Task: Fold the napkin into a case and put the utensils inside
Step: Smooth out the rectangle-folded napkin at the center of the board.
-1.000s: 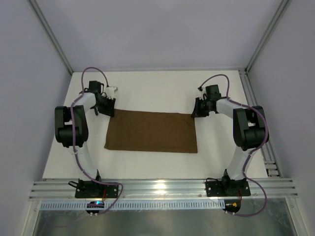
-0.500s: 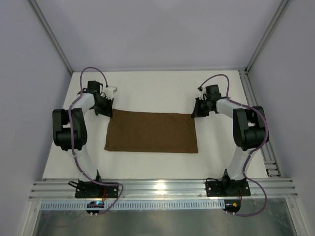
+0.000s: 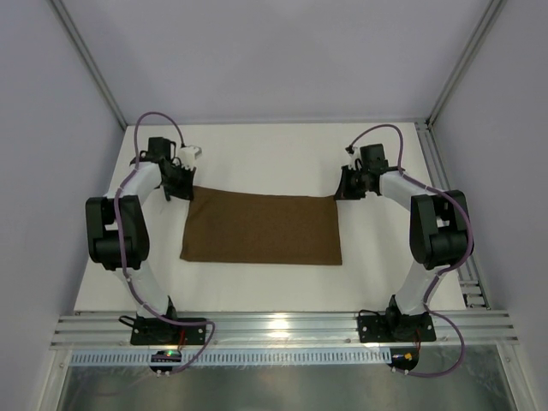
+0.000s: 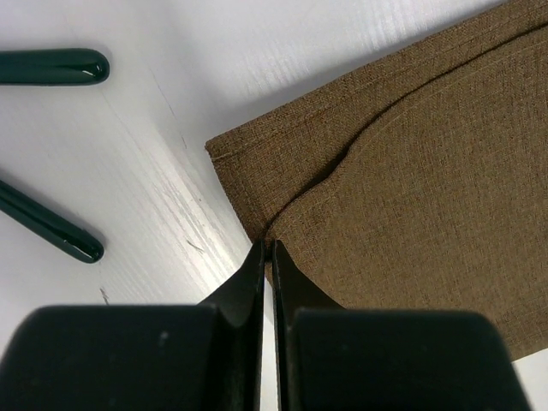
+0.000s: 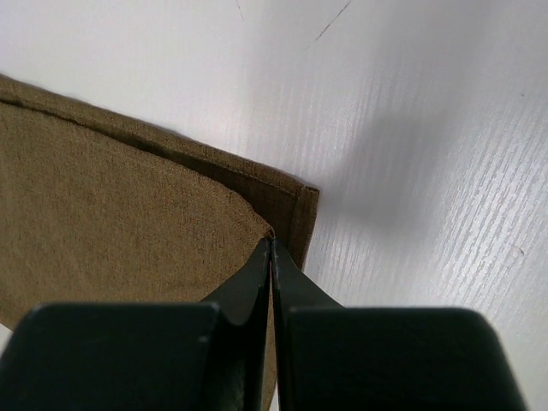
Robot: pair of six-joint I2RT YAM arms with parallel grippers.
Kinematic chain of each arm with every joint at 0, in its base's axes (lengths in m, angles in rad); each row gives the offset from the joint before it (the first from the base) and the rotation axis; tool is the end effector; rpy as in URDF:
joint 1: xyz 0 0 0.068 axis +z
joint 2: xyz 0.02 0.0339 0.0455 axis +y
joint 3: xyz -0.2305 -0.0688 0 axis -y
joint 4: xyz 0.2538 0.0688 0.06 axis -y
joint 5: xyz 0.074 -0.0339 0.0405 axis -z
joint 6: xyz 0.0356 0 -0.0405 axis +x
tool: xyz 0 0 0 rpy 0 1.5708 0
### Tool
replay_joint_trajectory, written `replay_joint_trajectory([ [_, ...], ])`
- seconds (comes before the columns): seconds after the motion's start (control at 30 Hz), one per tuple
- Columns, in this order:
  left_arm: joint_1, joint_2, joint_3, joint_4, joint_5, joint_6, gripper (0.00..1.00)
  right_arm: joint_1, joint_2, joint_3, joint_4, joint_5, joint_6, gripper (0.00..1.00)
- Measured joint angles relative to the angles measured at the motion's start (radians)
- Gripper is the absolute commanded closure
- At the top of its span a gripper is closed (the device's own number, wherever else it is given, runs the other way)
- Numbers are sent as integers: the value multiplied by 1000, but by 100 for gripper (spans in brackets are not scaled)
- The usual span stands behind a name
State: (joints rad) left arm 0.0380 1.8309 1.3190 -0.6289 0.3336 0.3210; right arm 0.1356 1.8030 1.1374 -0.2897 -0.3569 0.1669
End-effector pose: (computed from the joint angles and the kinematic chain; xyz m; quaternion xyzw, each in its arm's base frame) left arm 0.3750 0.0026 0.1664 0.1709 0.9488 -0.1220 0.2360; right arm 0.3666 0.0626 0.1406 -0.0391 0.9386 0.2121 0.2692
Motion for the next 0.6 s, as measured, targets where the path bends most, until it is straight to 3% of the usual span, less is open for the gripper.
replay_joint_trajectory([
  [0.13,0,3,0,-1,-3,1,94,0,0,0,-4,-1,0,97],
  [0.27,0,32,0,-2,0,-1,73,0,0,0,-4,-2,0,97],
  [0.6,0,50,-2,-11,6,-3,77,0,0,-4,-3,-3,0,97],
])
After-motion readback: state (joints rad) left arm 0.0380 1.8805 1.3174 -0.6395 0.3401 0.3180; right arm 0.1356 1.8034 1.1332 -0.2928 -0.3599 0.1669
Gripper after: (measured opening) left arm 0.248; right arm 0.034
